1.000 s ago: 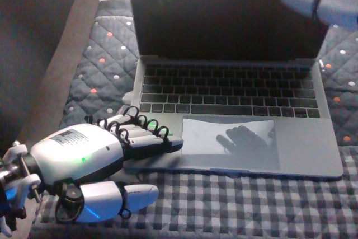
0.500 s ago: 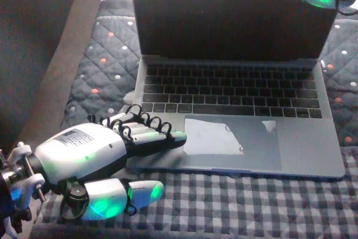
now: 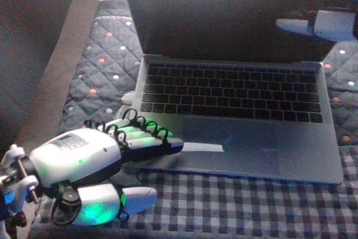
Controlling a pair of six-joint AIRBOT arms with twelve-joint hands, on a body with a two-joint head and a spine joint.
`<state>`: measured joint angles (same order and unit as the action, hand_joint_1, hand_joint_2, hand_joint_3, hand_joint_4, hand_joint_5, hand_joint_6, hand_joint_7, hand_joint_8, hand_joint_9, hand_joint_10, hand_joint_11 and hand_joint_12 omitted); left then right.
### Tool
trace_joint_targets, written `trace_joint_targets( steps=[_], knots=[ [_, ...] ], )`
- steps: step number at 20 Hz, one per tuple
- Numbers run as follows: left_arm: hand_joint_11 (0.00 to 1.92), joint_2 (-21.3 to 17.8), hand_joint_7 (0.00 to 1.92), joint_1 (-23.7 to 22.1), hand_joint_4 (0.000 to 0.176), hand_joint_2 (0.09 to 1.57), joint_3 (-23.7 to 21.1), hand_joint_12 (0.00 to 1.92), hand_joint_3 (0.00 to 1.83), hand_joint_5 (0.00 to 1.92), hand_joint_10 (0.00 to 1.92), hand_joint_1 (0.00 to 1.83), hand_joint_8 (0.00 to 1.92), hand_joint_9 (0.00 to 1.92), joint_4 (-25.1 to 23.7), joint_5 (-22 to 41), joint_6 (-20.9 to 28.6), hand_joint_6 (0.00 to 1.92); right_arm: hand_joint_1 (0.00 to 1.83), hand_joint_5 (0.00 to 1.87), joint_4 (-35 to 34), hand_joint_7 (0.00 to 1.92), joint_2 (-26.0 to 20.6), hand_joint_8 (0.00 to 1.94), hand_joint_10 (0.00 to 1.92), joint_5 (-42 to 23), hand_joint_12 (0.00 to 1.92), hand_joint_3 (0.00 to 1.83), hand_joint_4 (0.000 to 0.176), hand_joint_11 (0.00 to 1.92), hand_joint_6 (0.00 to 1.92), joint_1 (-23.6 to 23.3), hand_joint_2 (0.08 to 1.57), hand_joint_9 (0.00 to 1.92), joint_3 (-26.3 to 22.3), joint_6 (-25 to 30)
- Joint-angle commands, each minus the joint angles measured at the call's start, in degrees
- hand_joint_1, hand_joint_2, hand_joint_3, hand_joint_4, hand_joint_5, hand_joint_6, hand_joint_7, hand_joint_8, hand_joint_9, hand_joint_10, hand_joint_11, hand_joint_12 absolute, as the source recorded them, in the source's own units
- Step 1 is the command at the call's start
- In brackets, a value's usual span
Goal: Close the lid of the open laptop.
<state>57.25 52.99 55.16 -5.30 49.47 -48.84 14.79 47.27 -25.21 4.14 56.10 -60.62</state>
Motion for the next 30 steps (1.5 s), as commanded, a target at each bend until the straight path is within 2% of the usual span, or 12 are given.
trace_joint_targets(
  steps=[1,3,4,8,13,14,15,16,17,22,26,30],
  knots=[
    [0.00,-0.4,0.20,0.3,0.045,1.44,-0.3,0.27,0.00,0.19,0.00,0.18,0.00,0.15,1.1,3.1,0.1,0.00,0.49,0.00,2.4,0.04,-0.9,1.17,1.43,-9.6,1.92,0.00,0.000,0.03,1.67,0.4,1.15,0.01,-0.4,3.5],
    [0.00,-0.6,0.19,0.5,0.057,1.44,-0.5,0.22,0.00,0.18,0.00,0.17,0.00,0.14,1.5,3.3,-0.1,0.00,0.41,0.00,6.2,0.05,-2.0,0.95,1.26,-13.1,1.92,0.00,0.000,0.01,1.45,2.8,1.16,0.00,-1.0,9.1],
    [0.00,-0.7,0.20,0.7,0.049,1.44,-0.6,0.25,0.00,0.19,0.01,0.19,0.00,0.15,1.6,3.5,-0.1,0.01,0.32,0.03,7.2,0.22,-2.6,1.05,1.61,-14.5,1.92,0.00,0.000,0.59,1.20,4.2,1.21,0.43,-1.6,10.7],
    [0.00,-0.8,0.20,0.9,0.036,1.44,-0.7,0.26,0.00,0.21,0.00,0.21,0.00,0.15,1.9,4.0,-0.1,0.01,0.60,0.08,8.6,0.19,-3.7,1.49,1.75,-15.1,1.86,0.01,0.000,0.22,1.38,8.5,1.17,0.23,-2.7,13.3],
    [0.00,-4.1,0.41,2.7,0.025,1.45,-3.3,1.33,0.00,0.36,0.12,0.24,0.06,0.39,3.4,9.8,-1.4,0.06,0.44,0.00,10.2,0.10,-5.1,1.69,1.82,-18.2,1.92,0.01,0.000,0.04,1.82,15.1,1.24,0.05,-3.6,17.8],
    [0.00,-4.9,0.46,3.2,0.011,1.45,-4.0,1.48,0.00,0.40,0.57,0.27,0.14,0.29,3.8,11.4,-1.8,0.14,0.43,0.02,10.2,0.09,-5.1,1.67,1.76,-18.2,1.92,0.01,0.000,0.01,1.86,15.9,1.25,0.02,-3.8,17.8],
    [0.20,-5.8,0.58,3.7,0.143,1.42,-4.7,1.69,0.00,0.46,1.04,0.60,0.61,0.43,4.2,12.9,-2.5,1.39,0.45,0.00,10.2,0.06,-5.1,1.67,1.74,-18.2,1.92,0.02,0.000,0.00,1.91,16.8,1.27,0.00,-3.8,17.8],
    [0.29,-7.0,0.54,4.2,0.148,1.43,-5.6,1.85,0.00,0.45,1.38,0.65,1.09,0.45,4.7,14.9,-3.6,1.69,0.47,0.00,10.1,0.09,-5.1,1.74,1.82,-18.2,1.92,0.01,0.000,0.07,1.92,17.8,1.28,0.06,-3.9,18.3],
    [0.43,-7.9,0.60,4.6,0.000,1.38,-6.2,1.91,0.00,0.51,1.57,0.98,1.63,0.54,5.1,17.3,-3.8,1.56,0.45,0.00,9.9,0.14,-5.1,1.78,1.86,-18.2,1.92,0.00,0.000,0.12,1.87,18.8,1.26,0.12,-3.9,18.5],
    [0.63,-13.6,0.56,7.9,0.026,1.37,-9.7,1.89,0.01,0.56,1.71,1.04,1.71,0.65,9.8,30.8,-8.8,1.64,0.47,0.06,7.3,0.15,-4.0,1.69,1.84,-18.2,1.92,0.00,0.000,0.25,1.85,24.3,1.29,0.16,-3.5,18.5],
    [0.03,-13.7,0.34,7.7,0.010,1.47,-8.9,1.91,0.00,0.46,1.61,0.94,1.92,0.16,12.4,33.8,-10.0,1.76,0.49,0.01,5.5,0.19,-2.9,1.39,1.70,-18.2,1.92,0.00,0.000,0.17,1.65,29.0,1.29,0.15,-3.4,18.5],
    [0.00,-13.3,0.26,6.4,0.029,1.45,-8.2,1.65,0.00,0.43,1.31,0.75,1.18,0.17,13.3,34.8,-10.9,1.79,0.54,0.03,4.9,0.21,-2.4,1.30,1.60,-18.2,1.92,0.02,0.000,0.14,1.54,32.5,1.35,0.16,-3.4,19.3]
  ],
)
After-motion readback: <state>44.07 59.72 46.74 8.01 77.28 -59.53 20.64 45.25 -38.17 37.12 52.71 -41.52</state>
